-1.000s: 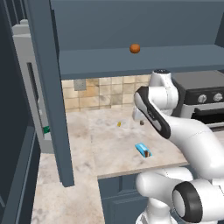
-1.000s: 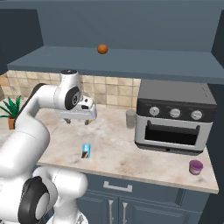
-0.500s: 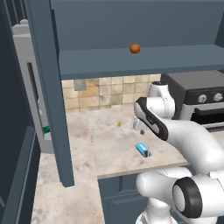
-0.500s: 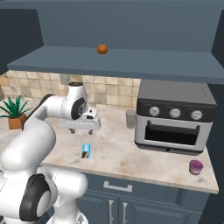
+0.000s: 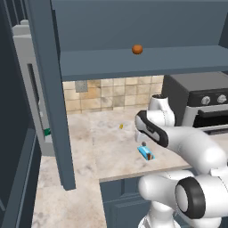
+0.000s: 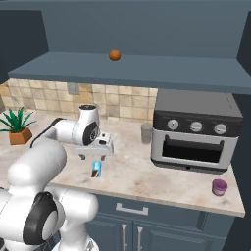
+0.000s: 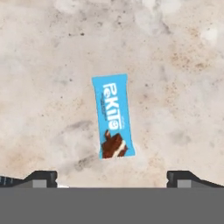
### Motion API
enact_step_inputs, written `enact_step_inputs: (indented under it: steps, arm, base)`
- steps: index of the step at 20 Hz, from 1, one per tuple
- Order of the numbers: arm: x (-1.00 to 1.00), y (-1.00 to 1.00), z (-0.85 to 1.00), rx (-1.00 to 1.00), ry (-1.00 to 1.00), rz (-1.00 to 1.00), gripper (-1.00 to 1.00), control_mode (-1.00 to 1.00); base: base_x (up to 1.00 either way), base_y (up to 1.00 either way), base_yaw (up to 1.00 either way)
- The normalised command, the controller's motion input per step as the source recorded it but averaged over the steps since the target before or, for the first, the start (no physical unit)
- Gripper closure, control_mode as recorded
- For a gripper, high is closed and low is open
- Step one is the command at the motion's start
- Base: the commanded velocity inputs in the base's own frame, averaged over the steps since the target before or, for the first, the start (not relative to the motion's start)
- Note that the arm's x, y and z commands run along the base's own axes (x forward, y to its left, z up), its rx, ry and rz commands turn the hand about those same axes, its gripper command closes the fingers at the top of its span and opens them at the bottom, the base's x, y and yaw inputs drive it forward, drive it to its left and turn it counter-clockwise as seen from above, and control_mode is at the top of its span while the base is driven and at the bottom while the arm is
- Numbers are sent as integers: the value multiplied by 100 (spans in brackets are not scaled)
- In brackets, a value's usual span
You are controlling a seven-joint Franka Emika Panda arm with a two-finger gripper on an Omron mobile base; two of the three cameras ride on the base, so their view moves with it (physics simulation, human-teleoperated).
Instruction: Pick the bar and jam from the counter and place them in the cabinets closest to them.
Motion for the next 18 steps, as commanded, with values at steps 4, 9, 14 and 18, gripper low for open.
enact_step_inputs:
  steps: [4, 9, 14, 18]
  arm:
    - [5, 0, -44, 0, 0, 2, -100, -100]
    - [13, 0, -39, 0, 0, 1, -100, -100]
    - [19, 0, -35, 0, 0, 0, -100, -100]
    - [23, 0, -29, 0, -1, 0, -100, -100]
  base:
    - [0, 0, 0]
    - [0, 0, 0]
    - [0, 0, 0]
    - [0, 0, 0]
